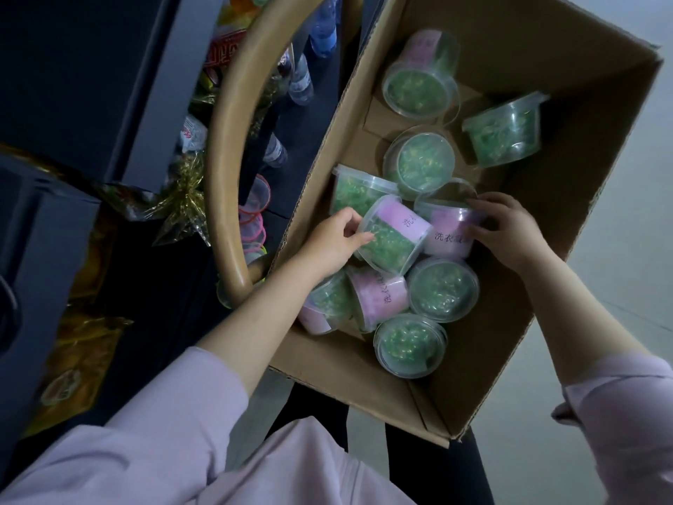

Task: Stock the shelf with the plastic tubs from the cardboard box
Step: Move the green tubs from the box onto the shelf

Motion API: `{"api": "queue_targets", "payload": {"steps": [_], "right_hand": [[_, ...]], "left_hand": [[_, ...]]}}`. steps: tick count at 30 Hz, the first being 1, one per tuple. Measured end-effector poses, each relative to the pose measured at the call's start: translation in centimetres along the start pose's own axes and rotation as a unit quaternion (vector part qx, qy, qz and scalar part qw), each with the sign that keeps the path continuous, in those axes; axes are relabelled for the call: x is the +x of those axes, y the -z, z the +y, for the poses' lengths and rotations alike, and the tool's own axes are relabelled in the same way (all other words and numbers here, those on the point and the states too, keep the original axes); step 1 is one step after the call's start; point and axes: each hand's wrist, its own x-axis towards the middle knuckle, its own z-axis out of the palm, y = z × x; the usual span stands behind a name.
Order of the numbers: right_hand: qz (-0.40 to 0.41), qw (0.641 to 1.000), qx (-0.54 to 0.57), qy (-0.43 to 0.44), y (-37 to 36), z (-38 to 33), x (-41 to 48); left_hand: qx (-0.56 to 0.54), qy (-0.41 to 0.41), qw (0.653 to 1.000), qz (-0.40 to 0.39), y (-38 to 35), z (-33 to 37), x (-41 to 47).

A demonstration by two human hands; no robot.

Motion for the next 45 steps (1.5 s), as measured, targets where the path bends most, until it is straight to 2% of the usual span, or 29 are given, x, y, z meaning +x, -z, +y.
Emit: {"api": "queue_targets", "payload": {"steps": [5,11,17,22,25,29,35,38,40,43,45], "right_hand": [[0.037,0.998,-0.040,0.011,0.1,0.1,0.7],[0.086,0.987,-0.074,0.110,1.3,-0.6,-1.6],[0.086,0.979,0.121,0.140,7.6,-2.1,-5.3],[0.088,0.951,0.138,0.264,16.4,-5.9,-11.0],[0.102,0.925,0.117,0.347,21.3,-9.9,-14.7],[0.103,0.882,0.103,0.449,25.2,-16.6,-20.2],[0.088,0.774,0.075,0.622,26.4,-26.8,-29.2],[0.088,0.720,0.070,0.685,24.8,-30.7,-33.6],[0.116,0.687,0.051,0.716,23.5,-32.8,-36.7],[0.178,0.651,0.023,0.738,21.2,-35.3,-41.4],[0.195,0.639,0.020,0.744,19.4,-36.7,-44.8]], "left_hand": [[-0.008,-0.010,0.999,0.032,-0.1,-0.3,-1.1],[-0.009,-0.035,0.996,0.080,0.0,0.5,-5.0],[-0.009,-0.072,0.988,0.134,-0.8,4.5,-11.6],[-0.057,-0.105,0.966,0.227,-1.9,10.5,-21.0],[-0.069,-0.134,0.938,0.313,-1.5,14.4,-28.4],[-0.076,-0.157,0.876,0.450,-0.9,17.3,-38.3],[-0.066,-0.174,0.778,0.601,0.8,17.6,-52.0],[-0.054,-0.170,0.749,0.639,1.1,15.7,-58.0],[-0.053,-0.172,0.736,0.653,1.1,13.7,-61.6],[-0.054,-0.168,0.718,0.673,1.1,10.5,-67.0],[-0.047,-0.167,0.707,0.686,1.1,8.4,-70.4]]}}
